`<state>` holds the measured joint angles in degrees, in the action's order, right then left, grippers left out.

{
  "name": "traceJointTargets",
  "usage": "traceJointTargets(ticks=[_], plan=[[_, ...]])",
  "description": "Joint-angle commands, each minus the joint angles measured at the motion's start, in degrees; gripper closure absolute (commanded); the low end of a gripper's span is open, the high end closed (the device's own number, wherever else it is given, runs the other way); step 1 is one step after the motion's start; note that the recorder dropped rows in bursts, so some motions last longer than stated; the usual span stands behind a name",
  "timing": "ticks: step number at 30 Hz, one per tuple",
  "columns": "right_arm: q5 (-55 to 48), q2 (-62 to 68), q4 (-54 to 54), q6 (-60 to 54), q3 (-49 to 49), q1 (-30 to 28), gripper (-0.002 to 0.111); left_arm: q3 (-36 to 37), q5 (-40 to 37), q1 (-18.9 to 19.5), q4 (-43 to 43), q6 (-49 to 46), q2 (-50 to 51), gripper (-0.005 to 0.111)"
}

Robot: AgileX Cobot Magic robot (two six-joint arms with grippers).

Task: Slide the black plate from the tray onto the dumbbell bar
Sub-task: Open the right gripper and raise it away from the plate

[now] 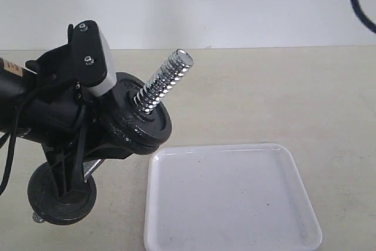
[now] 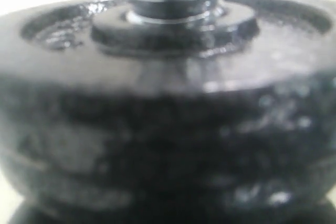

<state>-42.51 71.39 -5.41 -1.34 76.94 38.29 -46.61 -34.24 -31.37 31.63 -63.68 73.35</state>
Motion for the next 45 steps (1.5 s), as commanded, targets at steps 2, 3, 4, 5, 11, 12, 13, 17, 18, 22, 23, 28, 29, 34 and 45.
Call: traceJointTargets(ticks=[2, 3, 4, 5, 11, 12, 13, 17, 18, 22, 23, 28, 29, 34, 45], plan=[[-7.2, -4.3, 2.0, 2.0, 0.4, 0.0, 0.004, -1.4, 12.4, -0.3, 5.0, -0.1, -3.0, 0.102], [-8.4, -4.6, 2.2, 2.0, 0.4, 0.0, 0.004, -1.1, 12.4, -0.3, 5.0, -0.1, -2.9, 0.102], [-9.6, -5.0, 2.5, 2.1, 0.4, 0.0, 0.004, -0.9, 12.4, -0.3, 5.0, 0.0, -2.9, 0.102], [-11.2, -5.1, 2.7, 2.1, 0.4, 0.0, 0.004, -0.8, 12.4, -0.2, 5.0, 0.5, -2.7, 0.102], [-21.5, -5.5, 4.5, 1.9, 0.4, 0.0, 0.004, 0.4, 14.1, 0.3, 3.1, 5.3, -2.0, 0.102], [-22.9, -5.5, 4.8, 1.9, 0.4, 0.0, 0.004, 0.5, 14.2, 0.3, 3.1, 5.3, -1.9, 0.102], [-23.9, -5.5, 5.4, 2.3, 0.4, 0.0, 0.004, 0.7, 14.6, 0.3, 3.1, 5.4, -1.8, 0.102], [-26.4, -5.5, 6.3, 4.4, 0.4, 0.0, 0.004, 1.6, 17.0, 0.4, 2.8, 9.1, -0.4, 0.102], [-26.4, -5.5, 6.4, 4.9, 0.4, 0.0, 0.004, 1.8, 17.8, 0.4, 2.8, 10.3, 0.4, 0.102], [-26.4, -5.5, 6.4, 5.3, 0.4, 0.0, 0.004, 1.9, 18.7, 0.4, 2.8, 12.0, 3.2, 0.102], [-26.4, -5.5, 6.4, 5.3, 0.4, 0.0, 0.004, 2.0, 19.4, 0.4, 2.8, 12.9, 3.7, 0.102], [-26.8, -5.5, 6.1, 5.3, 0.4, 0.0, 0.004, 2.0, 23.4, 0.4, 2.8, 15.0, 5.3, 0.102], [-26.7, -5.5, 6.1, 5.3, 0.3, 0.0, 0.004, 2.0, 23.8, 0.4, 2.8, 15.0, 5.3, 0.102], [-27.3, -5.5, 6.1, 5.4, -2.3, 0.0, 0.004, 2.0, 25.0, 2.3, 2.8, 16.4, 5.3, 0.102], [-24.6, -5.5, 6.0, 8.4, -8.3, 0.0, 0.004, 2.7, 24.0, 9.0, 3.0, 22.1, 5.3, 0.102]])
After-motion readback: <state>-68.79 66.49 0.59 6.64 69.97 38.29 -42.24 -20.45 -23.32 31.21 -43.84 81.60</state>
